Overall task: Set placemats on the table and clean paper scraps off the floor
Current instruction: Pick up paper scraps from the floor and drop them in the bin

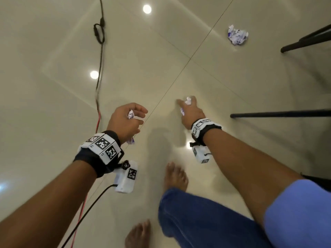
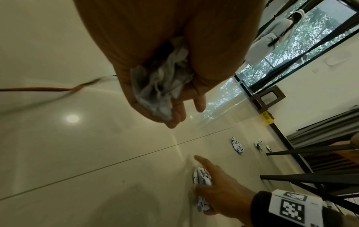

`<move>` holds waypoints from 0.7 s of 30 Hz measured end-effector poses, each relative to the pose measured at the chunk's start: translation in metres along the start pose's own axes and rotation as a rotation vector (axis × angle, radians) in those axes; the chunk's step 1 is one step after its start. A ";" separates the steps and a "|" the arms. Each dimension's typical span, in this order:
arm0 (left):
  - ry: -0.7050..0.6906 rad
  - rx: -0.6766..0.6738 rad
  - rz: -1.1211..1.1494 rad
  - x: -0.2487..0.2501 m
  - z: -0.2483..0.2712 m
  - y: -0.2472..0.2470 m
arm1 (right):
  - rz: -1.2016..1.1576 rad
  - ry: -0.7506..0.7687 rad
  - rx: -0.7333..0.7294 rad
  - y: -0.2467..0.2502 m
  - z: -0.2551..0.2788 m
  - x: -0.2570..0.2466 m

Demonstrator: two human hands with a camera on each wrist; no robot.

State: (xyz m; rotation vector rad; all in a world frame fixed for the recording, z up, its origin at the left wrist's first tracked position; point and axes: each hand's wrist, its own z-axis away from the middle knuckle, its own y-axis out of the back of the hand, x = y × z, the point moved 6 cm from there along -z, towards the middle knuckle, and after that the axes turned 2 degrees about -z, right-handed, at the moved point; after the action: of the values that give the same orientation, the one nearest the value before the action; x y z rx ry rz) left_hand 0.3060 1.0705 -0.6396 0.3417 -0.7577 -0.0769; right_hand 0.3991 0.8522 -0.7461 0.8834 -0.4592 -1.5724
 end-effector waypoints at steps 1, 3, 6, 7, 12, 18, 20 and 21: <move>-0.008 -0.002 -0.011 0.004 -0.011 -0.004 | 0.020 0.030 0.028 -0.001 -0.007 -0.001; -0.005 -0.013 -0.027 0.019 -0.025 -0.009 | 0.046 0.024 0.009 0.005 -0.015 -0.001; -0.032 -0.073 -0.093 0.066 -0.031 -0.011 | -0.029 -0.084 -0.073 0.029 -0.016 0.000; -0.049 -0.122 -0.146 0.092 -0.033 -0.011 | -0.088 -0.129 -0.080 0.046 -0.014 0.001; -0.242 -0.325 -0.486 0.223 -0.075 -0.003 | -0.154 -0.219 0.048 0.145 -0.039 0.015; -0.316 -0.349 -0.581 0.329 -0.193 0.008 | -0.239 -0.453 0.288 0.251 -0.143 0.075; -0.306 -0.340 -0.569 0.341 -0.239 0.008 | -0.203 -0.415 0.266 0.261 -0.186 0.086; -0.308 -0.340 -0.573 0.345 -0.258 0.007 | -0.169 -0.405 0.229 0.260 -0.203 0.090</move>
State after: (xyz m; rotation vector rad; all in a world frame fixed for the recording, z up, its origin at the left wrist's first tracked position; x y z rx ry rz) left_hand 0.7335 1.0824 -0.5834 0.2140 -0.9139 -0.8039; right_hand 0.7236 0.7494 -0.7119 0.7889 -0.8861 -1.8893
